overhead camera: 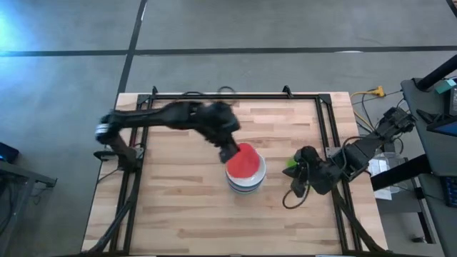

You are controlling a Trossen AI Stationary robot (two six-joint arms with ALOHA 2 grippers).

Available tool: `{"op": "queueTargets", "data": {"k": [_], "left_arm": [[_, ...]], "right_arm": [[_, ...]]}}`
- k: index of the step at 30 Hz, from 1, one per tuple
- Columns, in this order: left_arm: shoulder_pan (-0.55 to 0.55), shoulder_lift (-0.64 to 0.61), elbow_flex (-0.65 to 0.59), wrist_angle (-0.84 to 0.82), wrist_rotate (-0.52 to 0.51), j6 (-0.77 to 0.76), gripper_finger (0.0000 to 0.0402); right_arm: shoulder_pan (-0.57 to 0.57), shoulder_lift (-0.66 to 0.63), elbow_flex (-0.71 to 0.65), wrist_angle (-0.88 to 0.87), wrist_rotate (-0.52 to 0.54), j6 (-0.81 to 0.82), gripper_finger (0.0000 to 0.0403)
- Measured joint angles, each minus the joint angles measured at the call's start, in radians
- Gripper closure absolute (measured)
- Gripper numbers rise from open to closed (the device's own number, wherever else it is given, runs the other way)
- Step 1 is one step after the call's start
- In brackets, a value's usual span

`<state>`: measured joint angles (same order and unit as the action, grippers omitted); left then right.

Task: Nest bowls inside each other
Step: Stack the red bowl on top of the white bowl

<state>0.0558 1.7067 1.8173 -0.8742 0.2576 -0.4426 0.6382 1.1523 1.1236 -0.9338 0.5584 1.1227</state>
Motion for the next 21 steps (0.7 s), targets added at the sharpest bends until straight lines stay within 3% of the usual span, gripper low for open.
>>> {"op": "queueTargets", "data": {"k": [6, 10, 15, 21], "left_arm": [[0.005, 0.247, 0.305, -0.237, 0.005, 0.064, 0.0401], [0.006, 0.367, 0.435, -0.341, 0.003, 0.065, 0.0401], [0.007, 0.457, 0.500, -0.456, -0.049, 0.063, 0.0402], [0.006, 0.479, 0.493, -0.523, -0.122, 0.057, 0.0402]], "right_arm": [[0.095, 0.000, -0.002, -0.091, 0.078, 0.092, 0.0394], [0.135, 0.000, -0.002, -0.159, 0.082, 0.136, 0.0394], [0.170, 0.000, -0.006, -0.180, 0.099, 0.164, 0.0394], [0.192, 0.000, -0.010, -0.184, 0.100, 0.163, 0.0394]]}}
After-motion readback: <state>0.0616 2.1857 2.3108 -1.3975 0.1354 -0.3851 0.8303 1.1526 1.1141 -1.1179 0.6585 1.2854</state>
